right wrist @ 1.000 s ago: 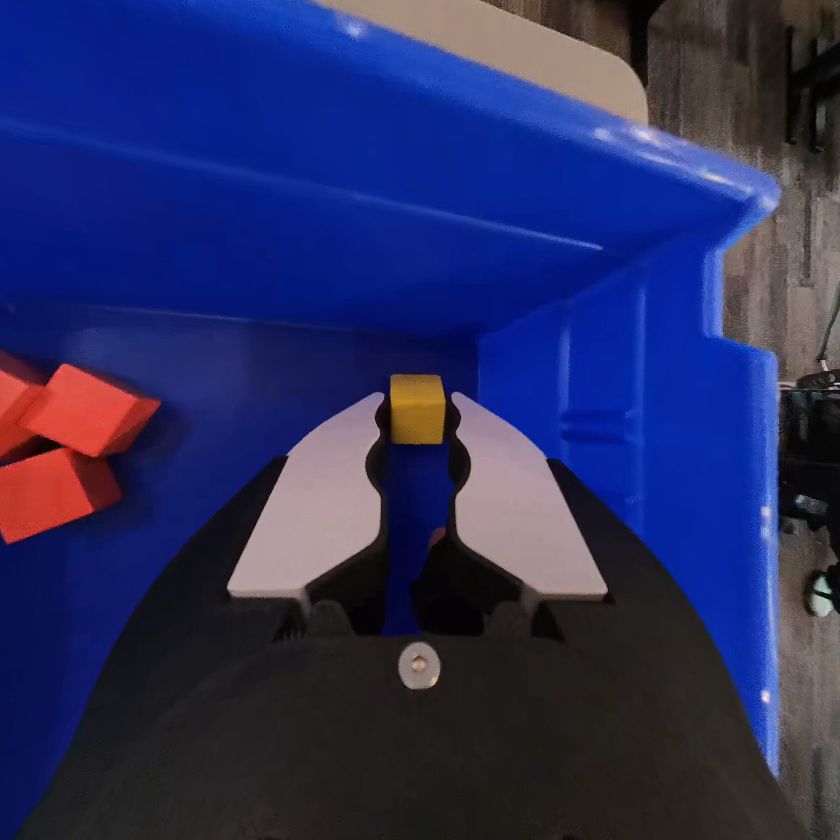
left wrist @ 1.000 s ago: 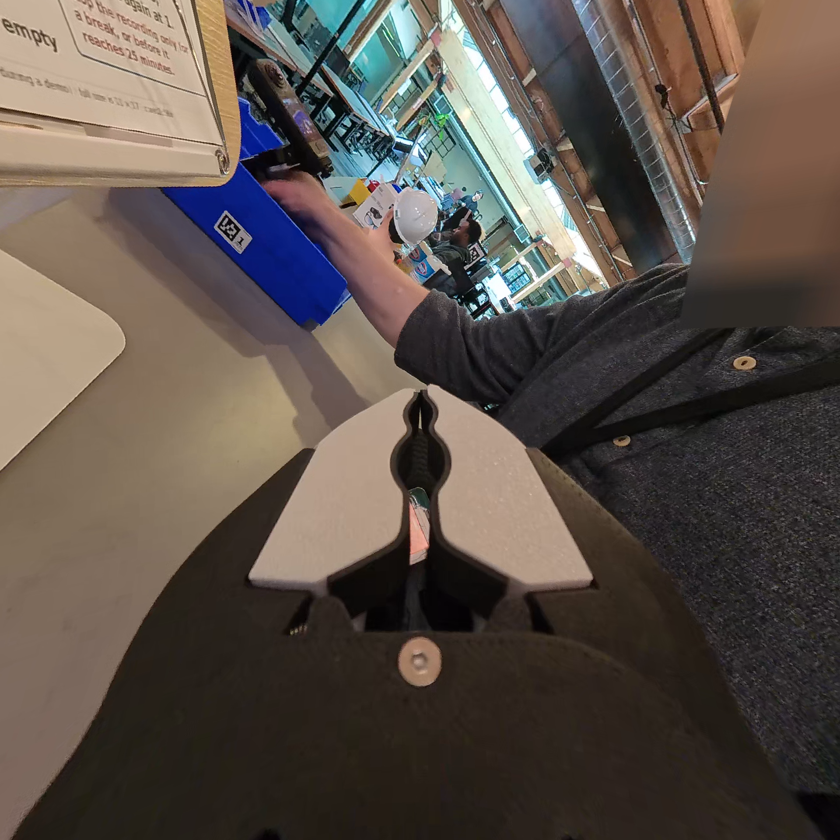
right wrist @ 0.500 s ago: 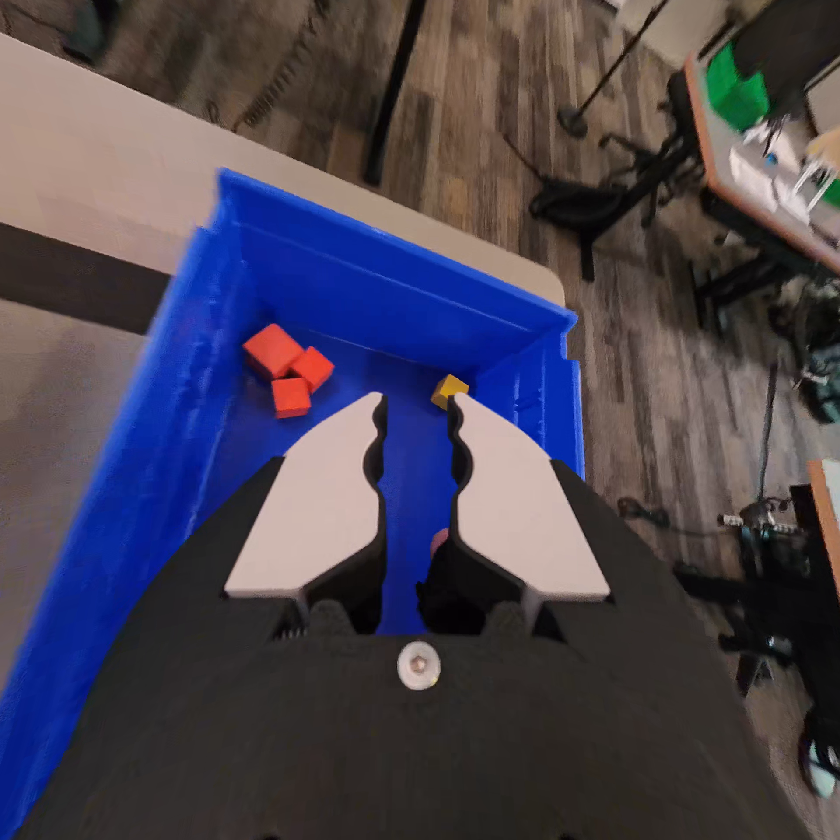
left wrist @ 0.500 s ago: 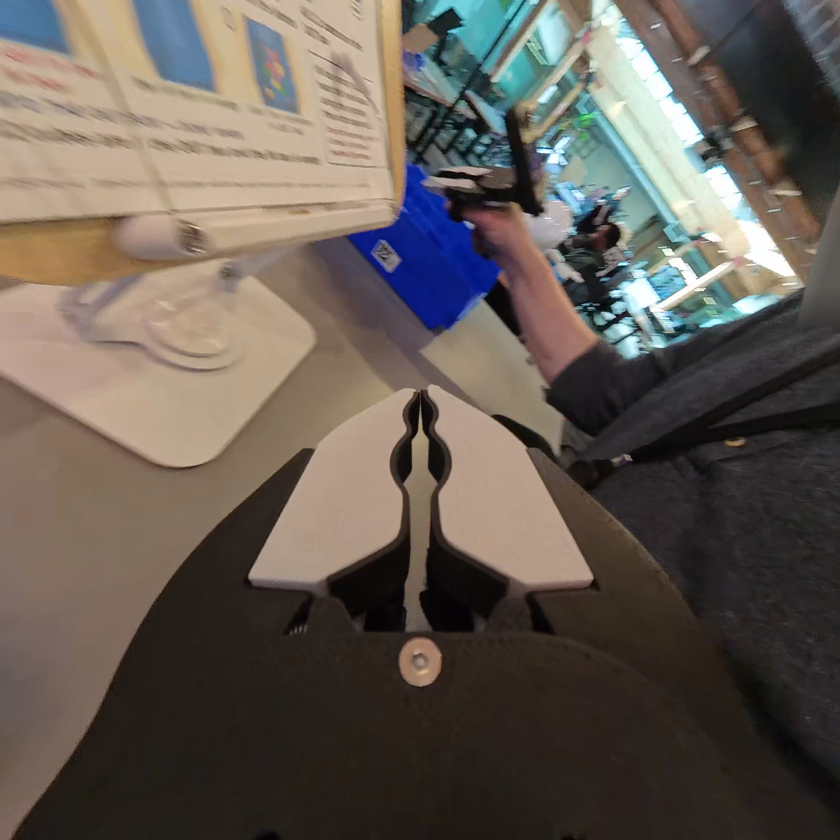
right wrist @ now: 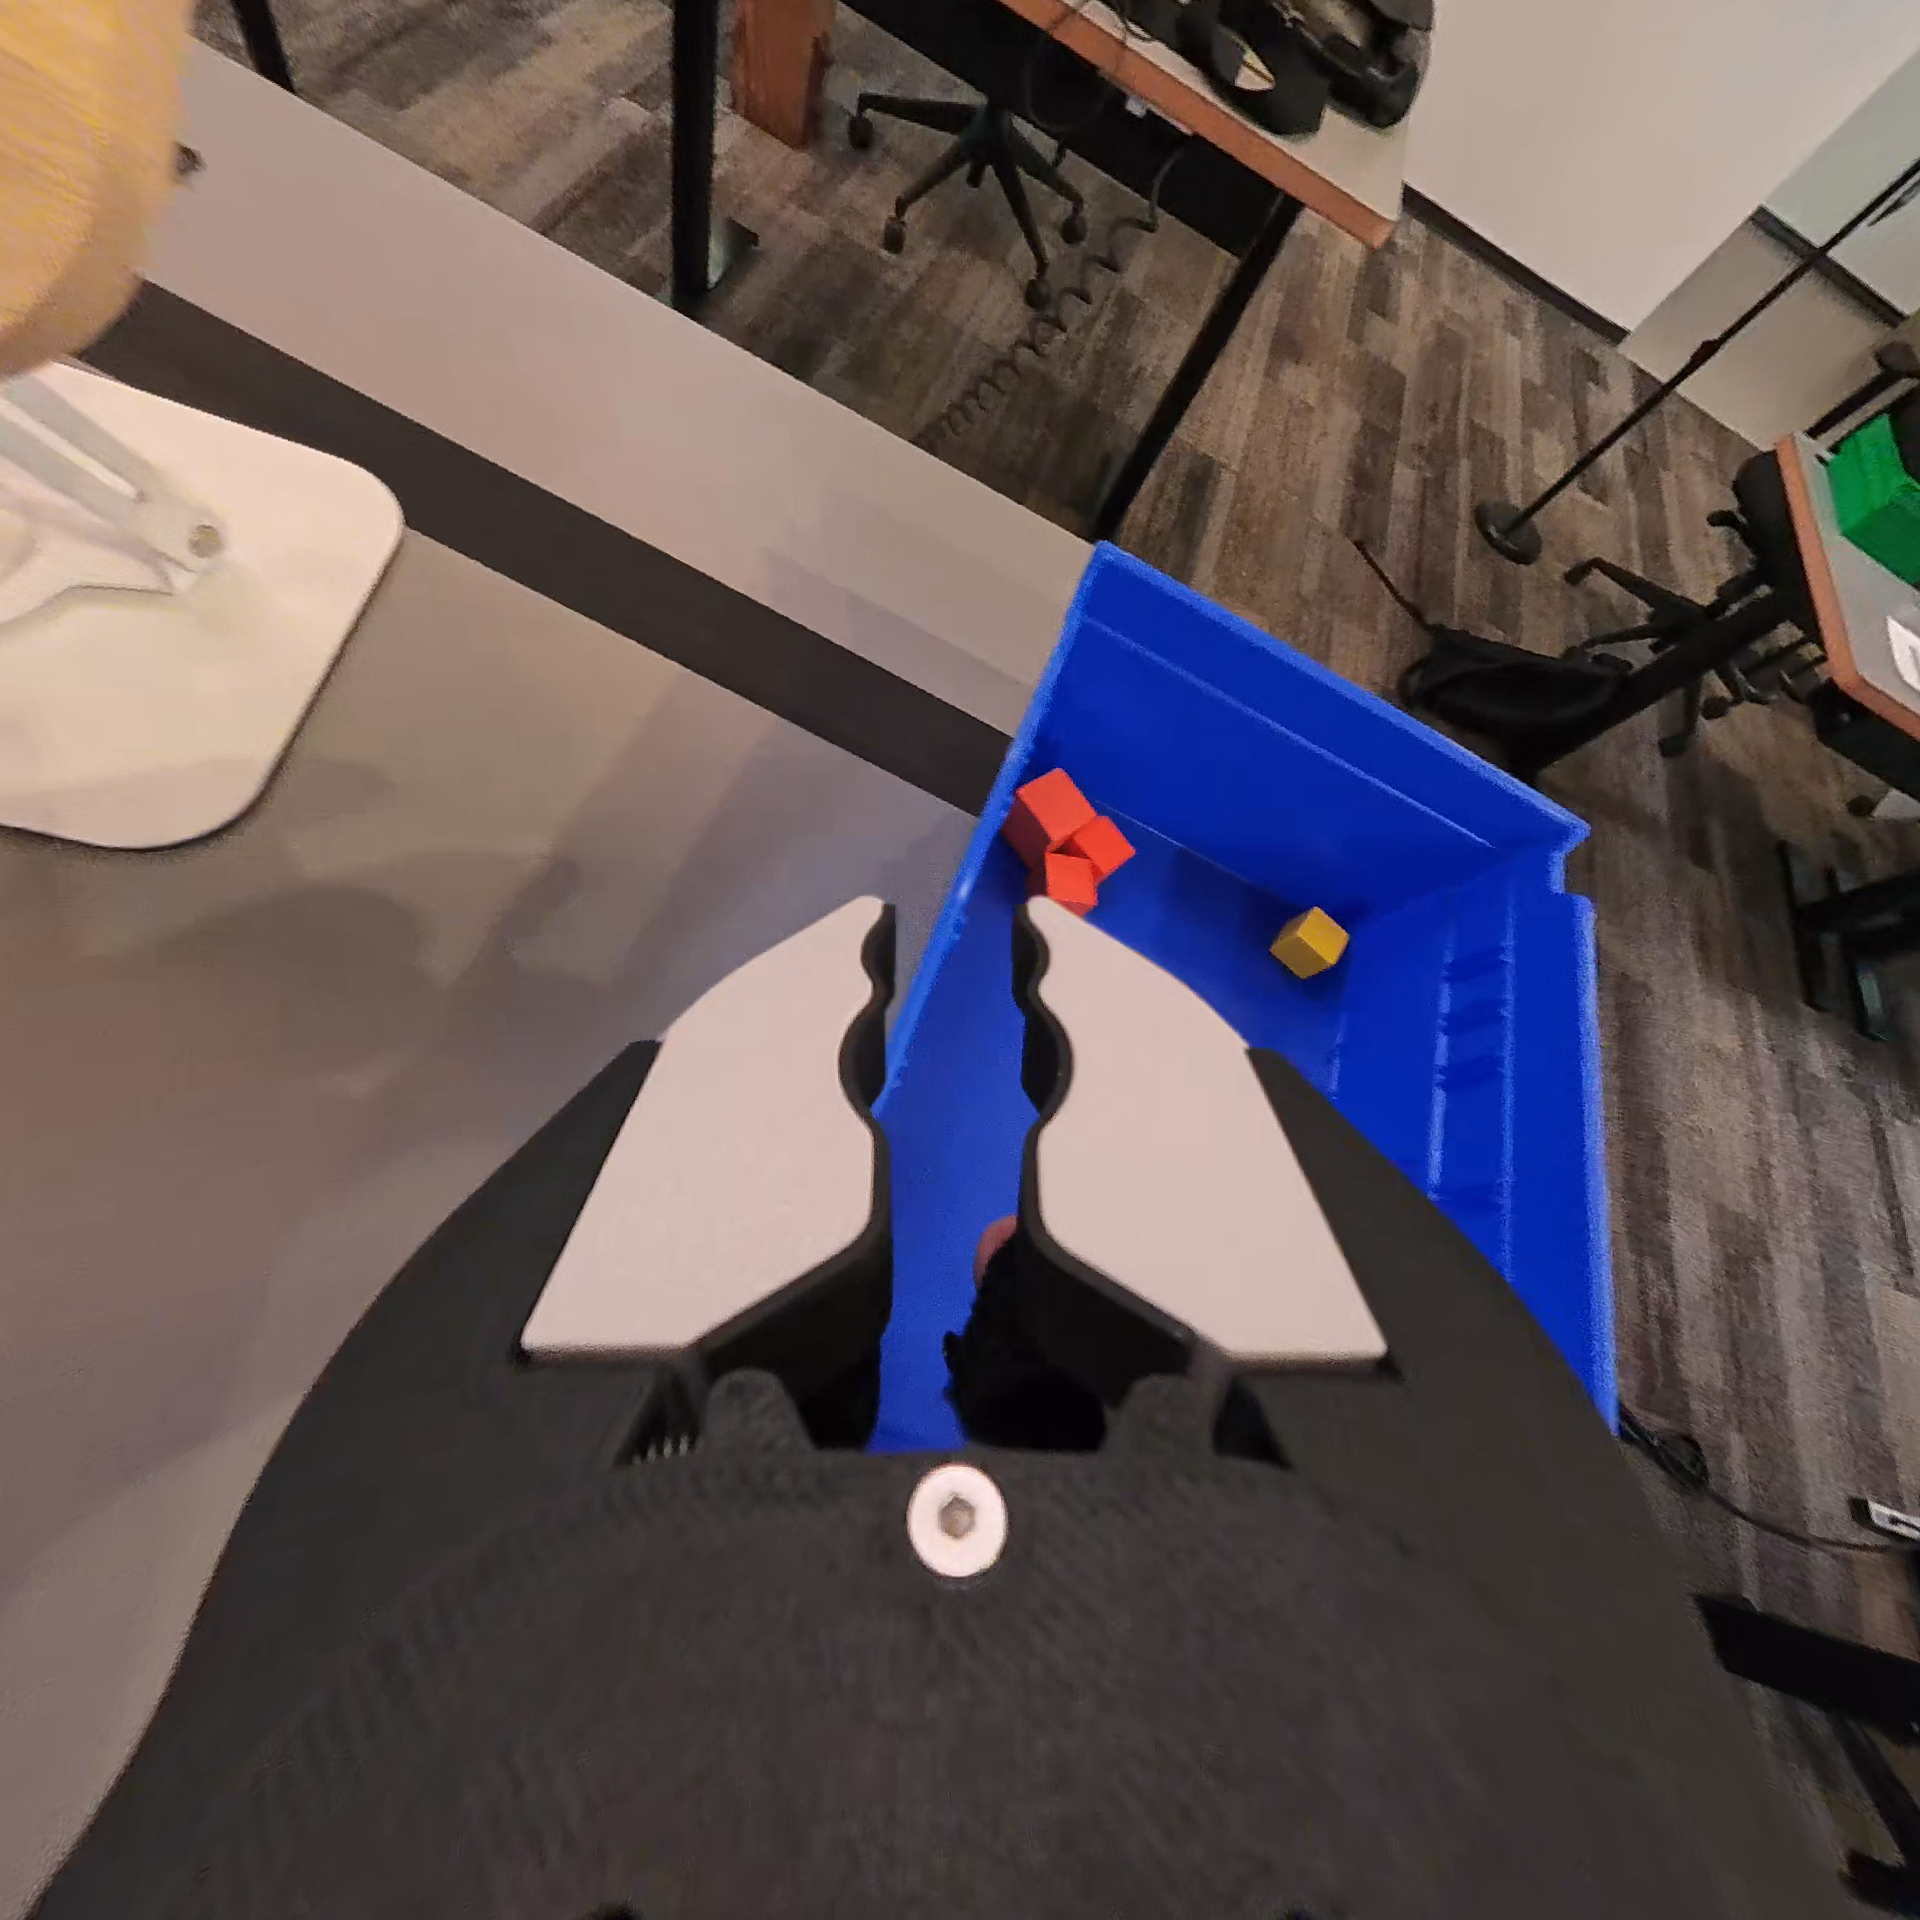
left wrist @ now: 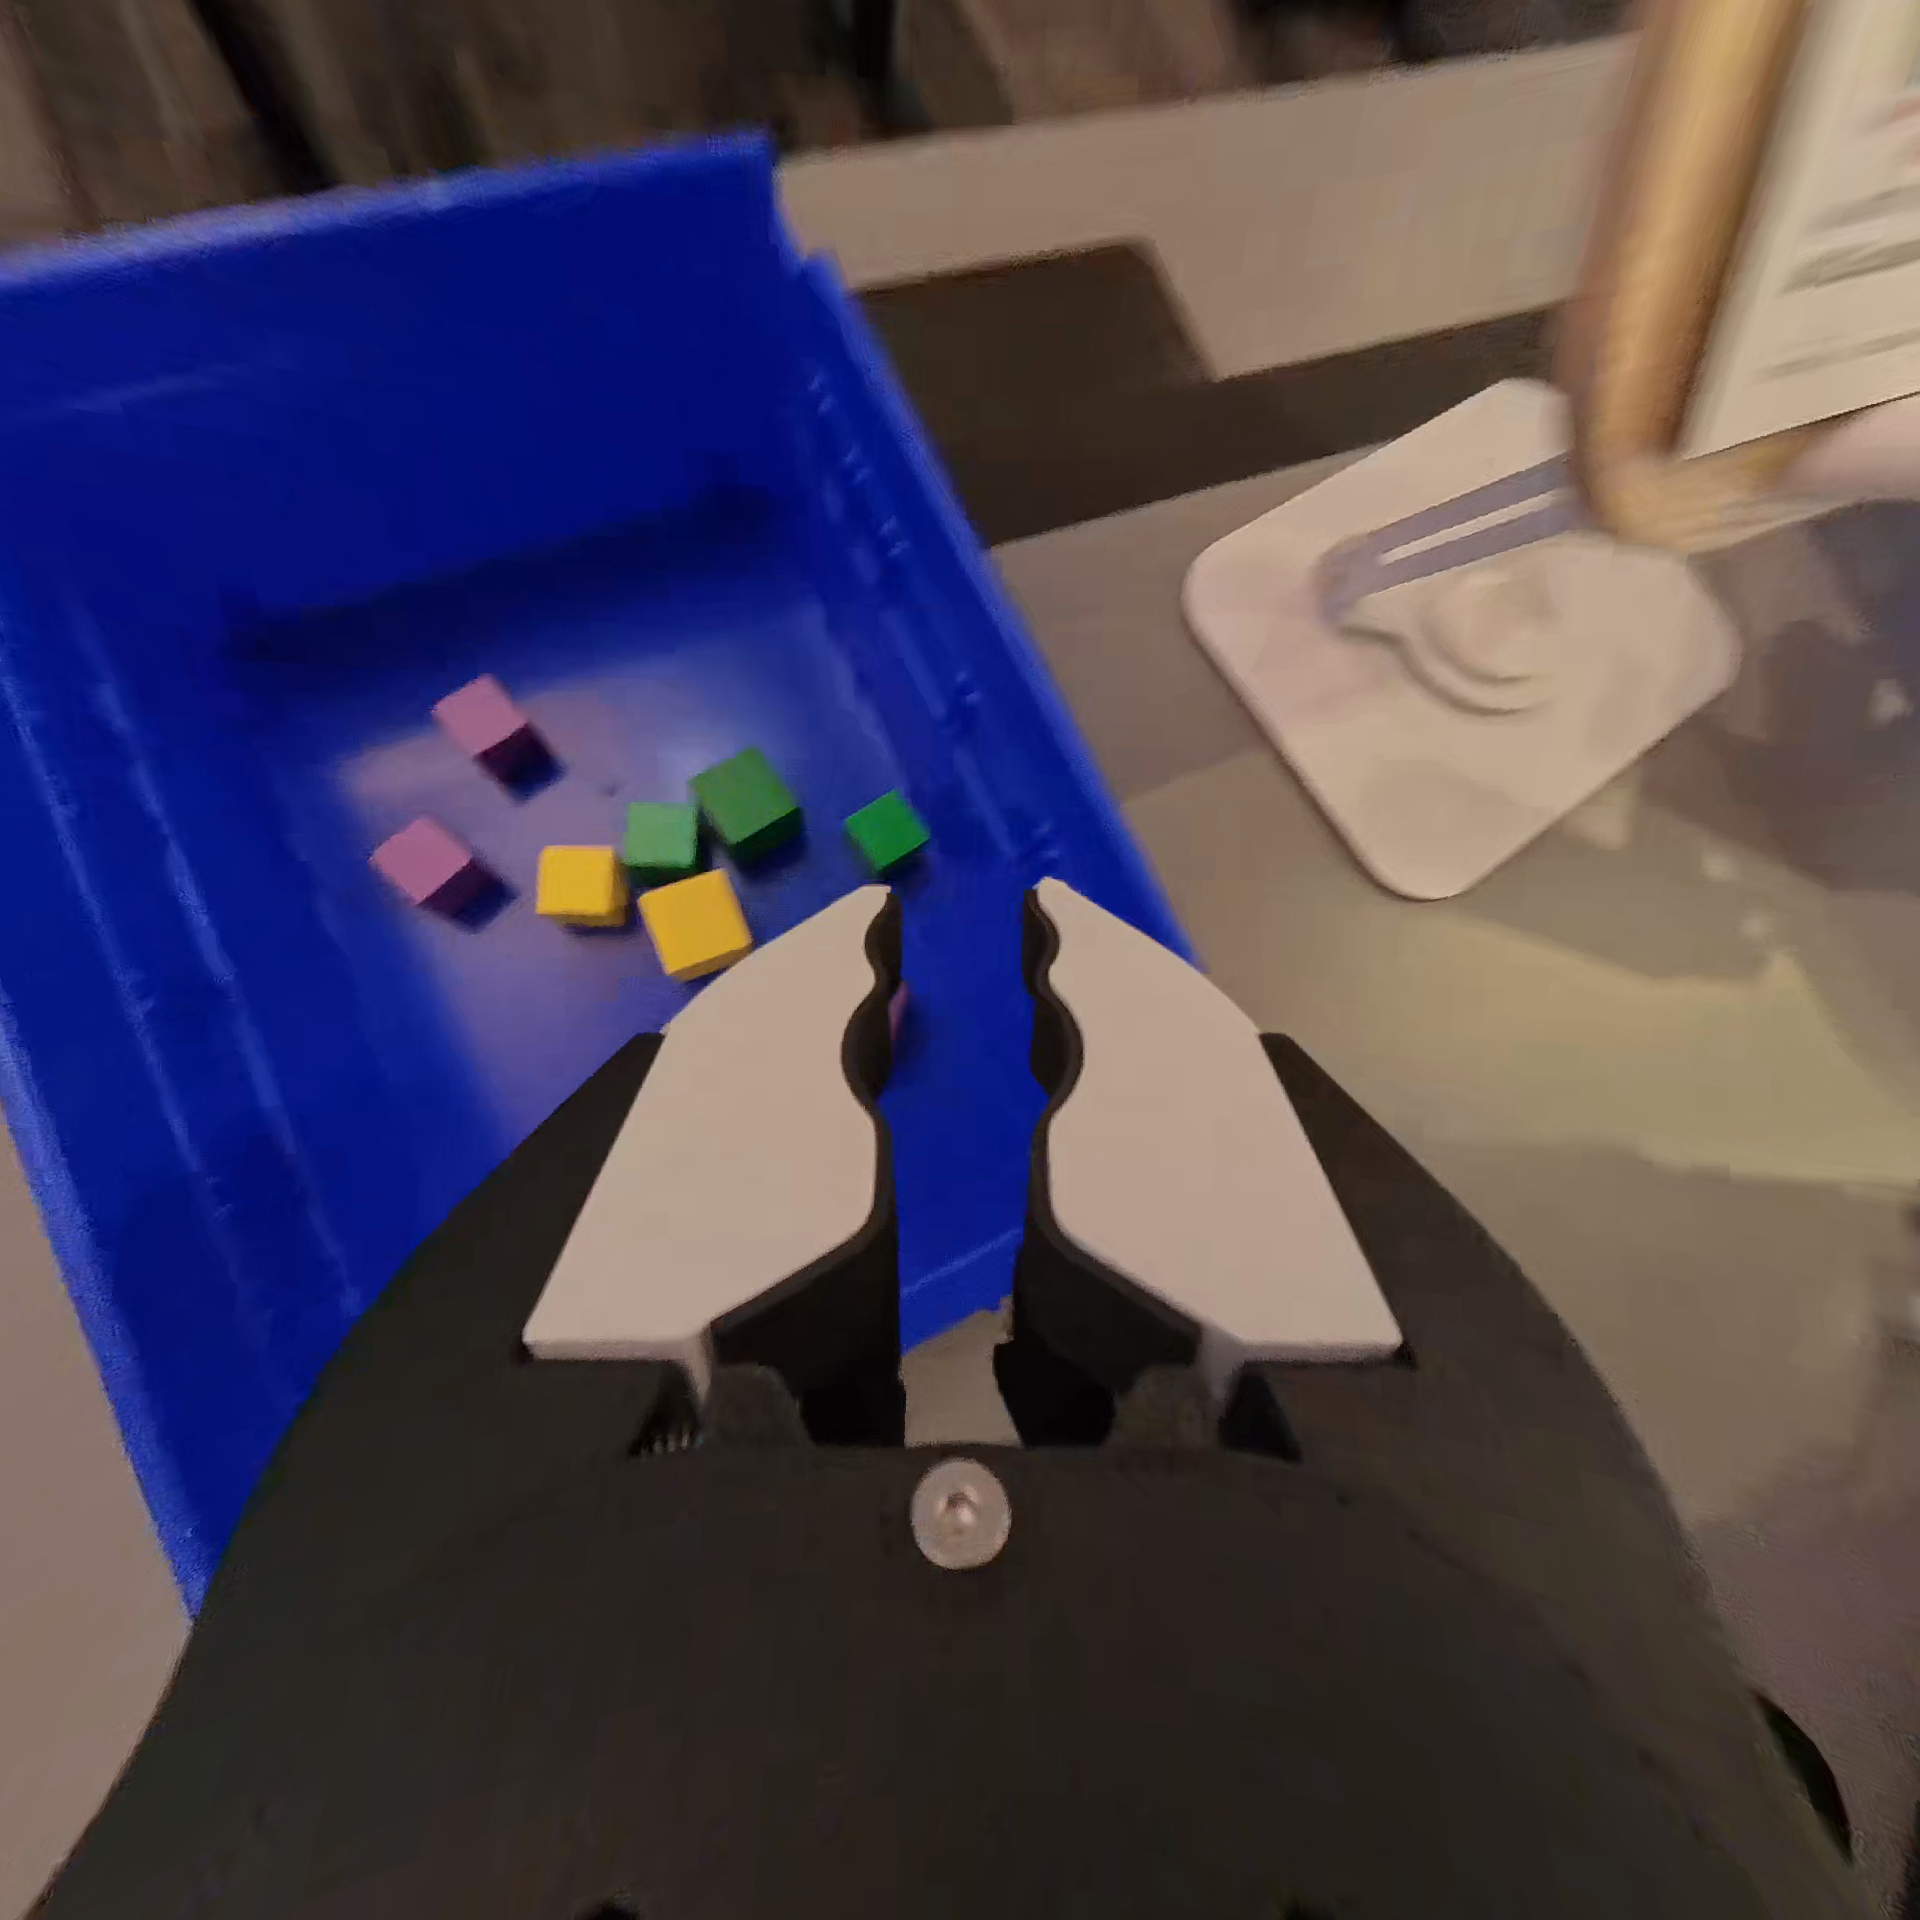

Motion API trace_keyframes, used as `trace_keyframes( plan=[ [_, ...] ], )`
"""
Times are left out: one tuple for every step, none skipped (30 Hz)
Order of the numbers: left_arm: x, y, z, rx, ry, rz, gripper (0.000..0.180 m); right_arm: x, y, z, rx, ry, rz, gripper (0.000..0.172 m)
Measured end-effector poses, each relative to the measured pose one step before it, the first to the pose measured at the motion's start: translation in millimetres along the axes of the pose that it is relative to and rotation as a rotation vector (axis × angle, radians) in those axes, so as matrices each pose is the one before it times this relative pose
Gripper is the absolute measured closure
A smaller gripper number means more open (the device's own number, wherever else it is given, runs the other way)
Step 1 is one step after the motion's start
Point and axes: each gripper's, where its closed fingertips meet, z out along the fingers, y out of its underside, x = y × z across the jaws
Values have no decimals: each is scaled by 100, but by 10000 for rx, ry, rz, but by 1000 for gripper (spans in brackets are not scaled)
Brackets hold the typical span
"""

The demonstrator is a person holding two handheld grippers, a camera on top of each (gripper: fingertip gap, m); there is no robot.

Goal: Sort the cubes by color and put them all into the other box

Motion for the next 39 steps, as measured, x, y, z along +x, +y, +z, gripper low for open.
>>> trace_keyframes(
  plan=[
    [-1253,865,954,-456,-265,-240,155,-527,-135,-55,3,-101,11,150],
    [-968,703,1054,-345,-112,-363,154,-409,-108,-6,-15,-8,-99,150],
    [-677,429,1052,-157,16,-382,155,-412,-102,13,-23,-23,-147,150],
    [-649,216,954,-43,-38,-333,153,-472,-192,13,28,-86,-107,150],
    [-780,226,865,-63,-183,-253,147,-498,-324,-19,110,-109,-58,150],
    [-836,294,800,-141,-280,-220,140,-451,-366,-29,128,-94,-43,151],
    [-540,262,695,-158,-157,-224,136,-425,-310,-23,89,-87,-63,151],
    [-191,230,598,-172,-11,-185,136,-353,-224,12,25,-66,-60,151],
    [-301,401,554,-311,-154,-78,136,-311,-211,3,17,-65,-71,151],
    [-553,447,534,-380,-369,65,134,-205,-230,0,56,-26,-71,151],
    [-411,232,428,-218,-313,102,135,-186,-221,-17,54,-35,-40,151],
    [-210,-144,156,46,-179,94,139,-198,-212,-18,48,-58,-13,151],
    [-143,-126,77,-42,-105,49,140,-163,-230,-39,75,-56,-8,151],
    [-126,-77,53,-113,-76,36,141,-164,-195,-16,57,-55,-16,151],
    [-85,-103,52,-84,-46,8,141,-86,-124,7,31,-11,-43,151],
    [15,-90,24,-67,7,-32,141,-17,-68,20,13,32,-59,151],
    [60,-61,-34,-81,-27,3,140,7,-47,20,9,32,-36,151],
    [-116,-44,-106,-76,-230,113,138,-8,-55,11,26,-4,1,151],
    [-323,-57,-119,-37,-383,177,136,-56,-47,6,32,-39,40,151],
    [-287,-105,-49,11,-322,145,134,-78,-69,-17,48,-33,44,151],
    [-29,-79,104,17,-96,62,132,-124,-32,-26,24,-36,13,151],
    [199,35,293,-68,98,-28,131,-182,3,-8,3,-42,-32,151],
    [161,152,410,-171,97,-38,129,-239,13,4,1,-57,-53,151],
    [38,147,472,-177,24,21,129,-262,42,5,1,-53,-41,151],
    [-22,148,448,-156,-9,29,131,-258,19,-2,14,-64,-36,151],
    [100,146,373,-138,103,21,142,-243,47,-17,0,-54,-19,151],
    [220,6,252,2,183,30,152,-196,22,-51,-2,-39,-13,151],
    [197,-160,44,174,122,-7,152,-204,-37,-87,25,-36,-27,151],
    [89,-110,-147,135,59,-41,152,-197,-117,-132,60,-31,-41,151],
    [62,-25,-290,91,58,-34,152,-199,-196,-169,85,-31,-12,151],
    [166,-140,-498,202,111,-40,152,-331,-283,-182,120,-113,19,151],
    [314,-278,-788,336,147,-61,152,-583,-481,-211,232,-246,-18,151],
    [568,-329,-1063,394,241,-61,152,-747,-723,-250,366,-286,-82,150],
    [912,-362,-1228,426,383,-99,152,-869,-841,-233,392,-302,-108,149],
    [1310,-434,-1336,461,535,-119,152,-1062,-961,-178,407,-384,-127,148],
    [1708,-506,-1401,502,649,-28,152,-1361,-1125,-111,478,-541,-193,146],
    [2081,-557,-1372,514,724,85,152,-1407,-1236,-22,521,-507,-231,145],
    [2213,-517,-1222,457,691,7,152,-1365,-1246,152,497,-436,-222,144],
    [2348,-351,-923,373,706,-58,152,-1397,-1211,342,451,-454,-187,142]
  ],
)
